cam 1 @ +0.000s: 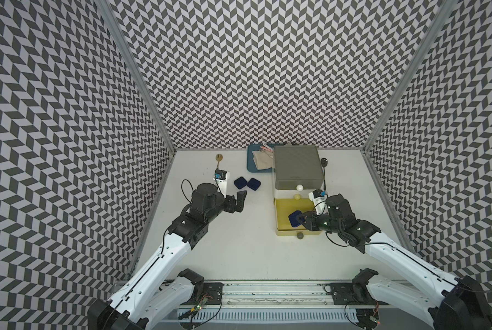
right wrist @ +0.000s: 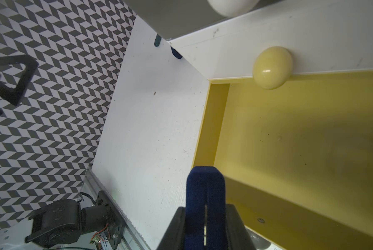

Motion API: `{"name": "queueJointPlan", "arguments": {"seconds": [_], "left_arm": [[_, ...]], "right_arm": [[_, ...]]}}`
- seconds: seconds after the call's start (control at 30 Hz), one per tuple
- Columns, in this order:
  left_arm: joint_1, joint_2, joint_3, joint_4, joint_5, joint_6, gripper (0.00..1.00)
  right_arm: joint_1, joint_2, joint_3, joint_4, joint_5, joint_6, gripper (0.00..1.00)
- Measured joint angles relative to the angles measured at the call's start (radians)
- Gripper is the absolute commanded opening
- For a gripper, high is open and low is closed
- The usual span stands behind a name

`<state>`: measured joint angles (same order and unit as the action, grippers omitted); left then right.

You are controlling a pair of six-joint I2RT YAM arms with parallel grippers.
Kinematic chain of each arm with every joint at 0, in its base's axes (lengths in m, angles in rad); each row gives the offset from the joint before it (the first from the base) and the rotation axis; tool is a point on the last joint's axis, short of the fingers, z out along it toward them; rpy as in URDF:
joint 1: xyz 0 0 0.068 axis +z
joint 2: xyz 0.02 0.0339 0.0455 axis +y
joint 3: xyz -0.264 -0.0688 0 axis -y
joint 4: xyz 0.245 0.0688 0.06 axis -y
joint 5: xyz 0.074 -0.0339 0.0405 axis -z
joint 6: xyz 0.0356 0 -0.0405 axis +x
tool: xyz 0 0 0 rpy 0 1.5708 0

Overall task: Place the brooch boxes into the drawer by color
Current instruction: Place the brooch box in the drawer.

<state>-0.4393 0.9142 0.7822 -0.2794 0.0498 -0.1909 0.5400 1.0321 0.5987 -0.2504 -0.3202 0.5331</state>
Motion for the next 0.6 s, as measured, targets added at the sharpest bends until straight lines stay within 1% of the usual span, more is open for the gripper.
{"name": "queueJointPlan", "arguments": {"seconds": [0.23,0.6], "left_arm": [[0.028,-0.030,-0.039,0.025,0.039,0.007,1.00],[0.034,-0.032,-0.045,0.040,0.067,0.010,1.00]], "right_arm": [[0.000,0.140,-0.006,0.117,-0.017,0.018,0.15],[0.001,0.232,-0.020,0.232,-0.025,0.036,0.15]]}}
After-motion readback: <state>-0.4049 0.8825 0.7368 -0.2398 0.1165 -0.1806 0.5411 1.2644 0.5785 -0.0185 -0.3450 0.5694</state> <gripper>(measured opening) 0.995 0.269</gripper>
